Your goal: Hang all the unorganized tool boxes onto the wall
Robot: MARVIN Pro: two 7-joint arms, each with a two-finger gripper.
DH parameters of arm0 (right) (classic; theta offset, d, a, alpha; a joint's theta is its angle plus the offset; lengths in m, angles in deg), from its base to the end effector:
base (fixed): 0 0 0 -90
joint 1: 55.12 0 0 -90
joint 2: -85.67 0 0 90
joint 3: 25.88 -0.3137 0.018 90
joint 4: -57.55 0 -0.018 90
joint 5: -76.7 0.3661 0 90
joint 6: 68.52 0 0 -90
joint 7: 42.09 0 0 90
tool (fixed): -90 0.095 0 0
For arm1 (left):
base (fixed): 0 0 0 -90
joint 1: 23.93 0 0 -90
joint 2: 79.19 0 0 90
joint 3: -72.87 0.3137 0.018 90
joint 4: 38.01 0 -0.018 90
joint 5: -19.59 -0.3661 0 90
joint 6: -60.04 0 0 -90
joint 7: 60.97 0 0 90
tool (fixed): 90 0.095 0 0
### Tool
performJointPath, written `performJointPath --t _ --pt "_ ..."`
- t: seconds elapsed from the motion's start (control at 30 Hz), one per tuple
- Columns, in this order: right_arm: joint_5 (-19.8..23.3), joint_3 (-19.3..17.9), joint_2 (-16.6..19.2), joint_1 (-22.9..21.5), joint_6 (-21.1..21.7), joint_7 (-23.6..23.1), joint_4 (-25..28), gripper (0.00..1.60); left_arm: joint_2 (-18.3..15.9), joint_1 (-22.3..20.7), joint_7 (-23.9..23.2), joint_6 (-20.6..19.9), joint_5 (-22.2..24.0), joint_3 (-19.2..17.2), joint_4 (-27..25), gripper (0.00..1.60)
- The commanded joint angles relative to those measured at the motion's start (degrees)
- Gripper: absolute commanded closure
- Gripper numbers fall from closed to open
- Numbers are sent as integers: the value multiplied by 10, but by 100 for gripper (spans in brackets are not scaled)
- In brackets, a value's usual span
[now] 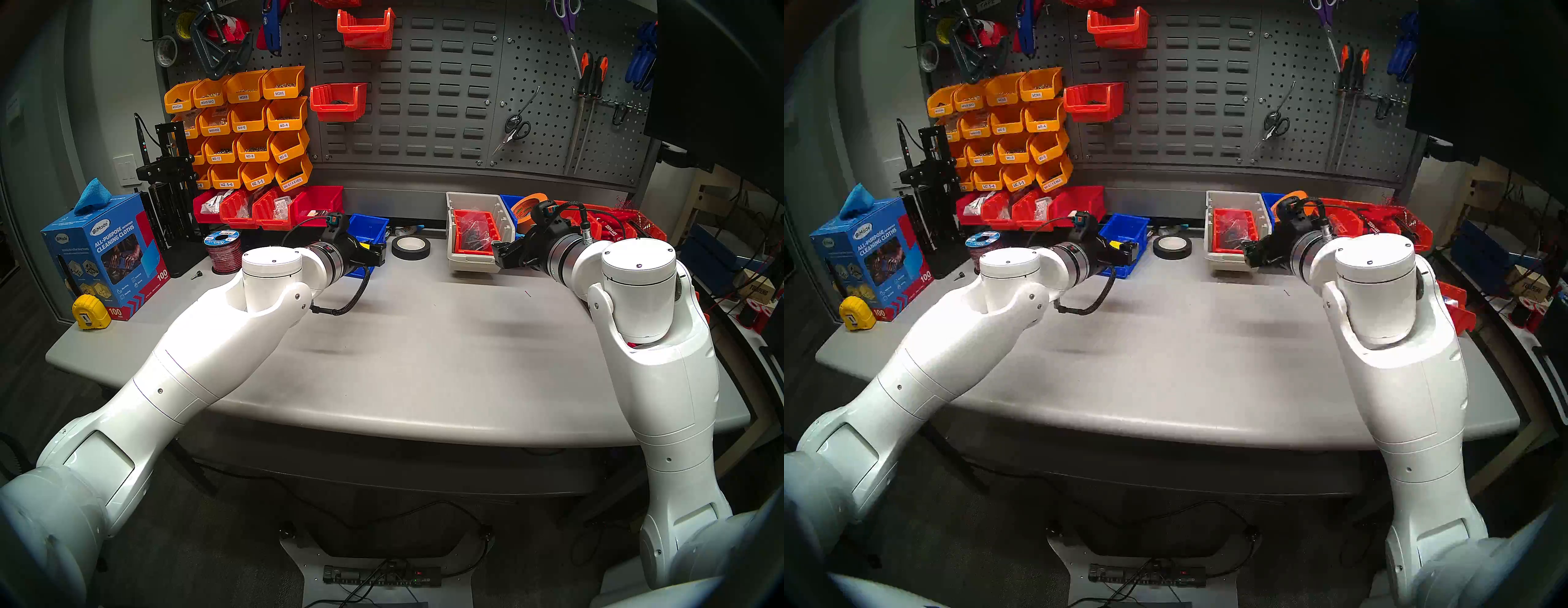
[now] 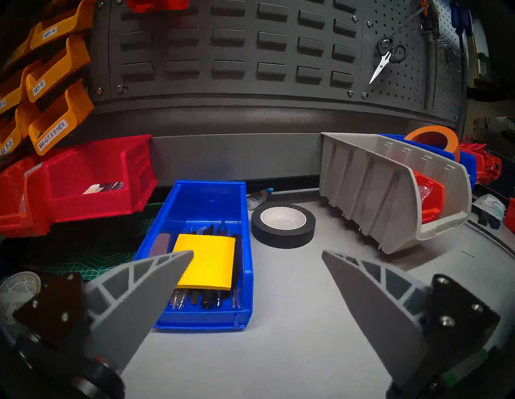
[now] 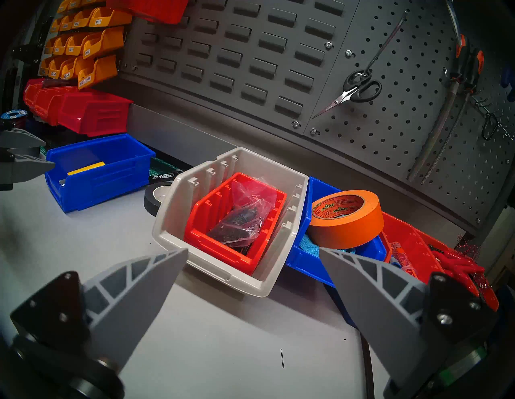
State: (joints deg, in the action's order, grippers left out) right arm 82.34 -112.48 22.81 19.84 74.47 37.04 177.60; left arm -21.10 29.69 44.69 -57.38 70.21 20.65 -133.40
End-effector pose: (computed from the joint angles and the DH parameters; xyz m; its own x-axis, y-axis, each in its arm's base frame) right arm 0.4596 -0.0374 -0.0667 0.1642 0.3870 0.9073 0.1927 -0.9147 0.3553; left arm 0.5540 -0.0775 -0.1433 0.2003 -0.0698 0.9772 -0.3726 -0.9280 0.0101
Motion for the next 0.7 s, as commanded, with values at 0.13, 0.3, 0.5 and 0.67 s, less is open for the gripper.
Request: performJointPath --t 0.13,0.3,0.5,0.67 --pt "2 -1 -1 -7 -1 -1 6 0 24 -20 -10 14 -18 14 27 0" --pt "1 -1 -1 -7 -1 -1 6 0 30 -30 -19 20 -30 24 51 0" --pt "1 -1 -1 -7 -1 -1 6 0 44 -54 -36 33 -49 40 99 0" --pt "1 -1 -1 -7 -2 -1 6 0 50 -67 -44 41 -58 46 120 0"
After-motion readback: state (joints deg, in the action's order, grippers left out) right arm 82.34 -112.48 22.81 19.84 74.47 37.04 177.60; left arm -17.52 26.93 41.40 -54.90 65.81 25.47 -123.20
